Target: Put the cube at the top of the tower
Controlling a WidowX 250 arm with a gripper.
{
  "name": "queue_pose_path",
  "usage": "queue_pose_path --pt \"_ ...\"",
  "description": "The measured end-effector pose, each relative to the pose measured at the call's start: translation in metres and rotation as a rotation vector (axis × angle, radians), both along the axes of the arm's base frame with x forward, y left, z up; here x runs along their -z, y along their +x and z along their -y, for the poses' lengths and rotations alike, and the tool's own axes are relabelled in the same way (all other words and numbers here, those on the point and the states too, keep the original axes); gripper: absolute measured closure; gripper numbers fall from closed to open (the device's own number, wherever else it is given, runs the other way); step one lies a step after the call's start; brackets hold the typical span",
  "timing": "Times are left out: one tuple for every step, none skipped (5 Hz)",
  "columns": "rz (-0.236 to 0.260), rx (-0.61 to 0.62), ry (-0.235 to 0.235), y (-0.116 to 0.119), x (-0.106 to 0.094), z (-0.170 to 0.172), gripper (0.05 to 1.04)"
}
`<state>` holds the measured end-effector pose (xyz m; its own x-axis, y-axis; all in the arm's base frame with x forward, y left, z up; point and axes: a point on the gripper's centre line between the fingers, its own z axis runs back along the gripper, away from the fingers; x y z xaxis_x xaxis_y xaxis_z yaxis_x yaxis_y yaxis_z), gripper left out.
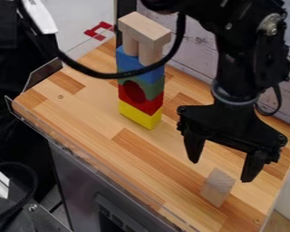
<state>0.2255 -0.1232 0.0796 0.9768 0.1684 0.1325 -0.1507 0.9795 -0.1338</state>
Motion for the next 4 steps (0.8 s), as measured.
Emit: queue_pose_path --pt "-0.021 0.0 0.009 -0.0031 0.006 -0.0012 0.083" --pt "-0.031 0.006 0.004 -0.0007 0.0117 -0.0027 0.083" --pt "-0.028 0.007 0.008 0.0002 0.0117 -0.0041 0.083" --pt "-0.031 0.001 0.014 0.0012 0.0134 -0.0058 0.083"
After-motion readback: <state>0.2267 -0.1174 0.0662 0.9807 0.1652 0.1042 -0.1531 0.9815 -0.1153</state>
